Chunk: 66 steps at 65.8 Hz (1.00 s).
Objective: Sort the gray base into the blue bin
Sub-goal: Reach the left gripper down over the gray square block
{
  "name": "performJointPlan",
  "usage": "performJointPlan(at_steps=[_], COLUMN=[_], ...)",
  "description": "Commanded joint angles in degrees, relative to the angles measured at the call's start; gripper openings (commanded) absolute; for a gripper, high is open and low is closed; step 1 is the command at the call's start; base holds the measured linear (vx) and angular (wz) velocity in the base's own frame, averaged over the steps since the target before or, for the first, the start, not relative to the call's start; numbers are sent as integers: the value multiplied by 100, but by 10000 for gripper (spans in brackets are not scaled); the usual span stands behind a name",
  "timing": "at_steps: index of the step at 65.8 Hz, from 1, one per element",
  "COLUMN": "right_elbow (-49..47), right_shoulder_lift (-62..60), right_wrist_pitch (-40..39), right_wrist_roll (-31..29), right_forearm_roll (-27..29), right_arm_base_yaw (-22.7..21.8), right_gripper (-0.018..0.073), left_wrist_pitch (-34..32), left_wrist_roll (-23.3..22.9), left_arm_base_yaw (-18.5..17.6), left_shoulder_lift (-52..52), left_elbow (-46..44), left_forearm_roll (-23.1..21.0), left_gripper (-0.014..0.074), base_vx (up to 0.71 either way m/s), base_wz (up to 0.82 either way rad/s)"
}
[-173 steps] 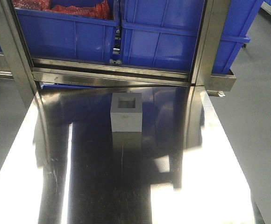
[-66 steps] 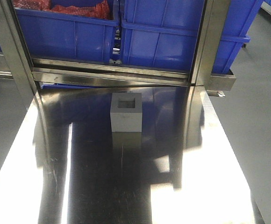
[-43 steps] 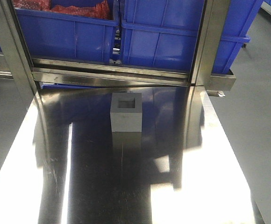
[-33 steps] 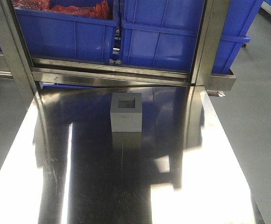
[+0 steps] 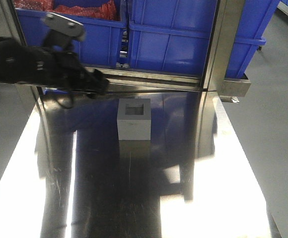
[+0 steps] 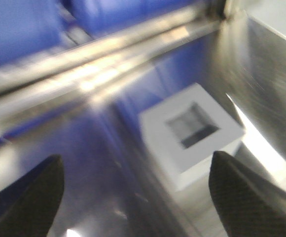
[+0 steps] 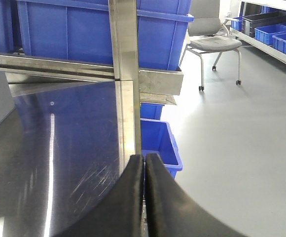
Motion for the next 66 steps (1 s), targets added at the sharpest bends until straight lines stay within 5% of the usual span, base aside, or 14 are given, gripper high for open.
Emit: performJointPlan(at_steps=[1, 21, 34, 66], right_elbow=[11, 11, 11, 11], right_shoulder_lift=[103, 103, 103, 103], right_wrist_pitch=[-413, -413, -413, -413], right_wrist_roll=[-65, -65, -65, -65], right_forearm_roll=[-43, -43, -43, -43], right_arm_base_yaw=[-15, -15, -15, -15], right_gripper=[-5, -5, -5, -5], left_wrist_pitch=[333, 1436, 1388, 1422], left_wrist_roll=[-455, -1232, -1249, -1292], left_arm_base_yaw=[-132, -206, -206, -206], left_shoulder_lift=[477, 2116, 2494, 2832], left_elbow=[-995, -2990, -3181, -3181], left_forearm_roll=[-127, -146, -556, -400], left_gripper=[588, 588, 588, 588], base_vx=[0, 0, 0, 0], base_wz=[0, 0, 0, 0])
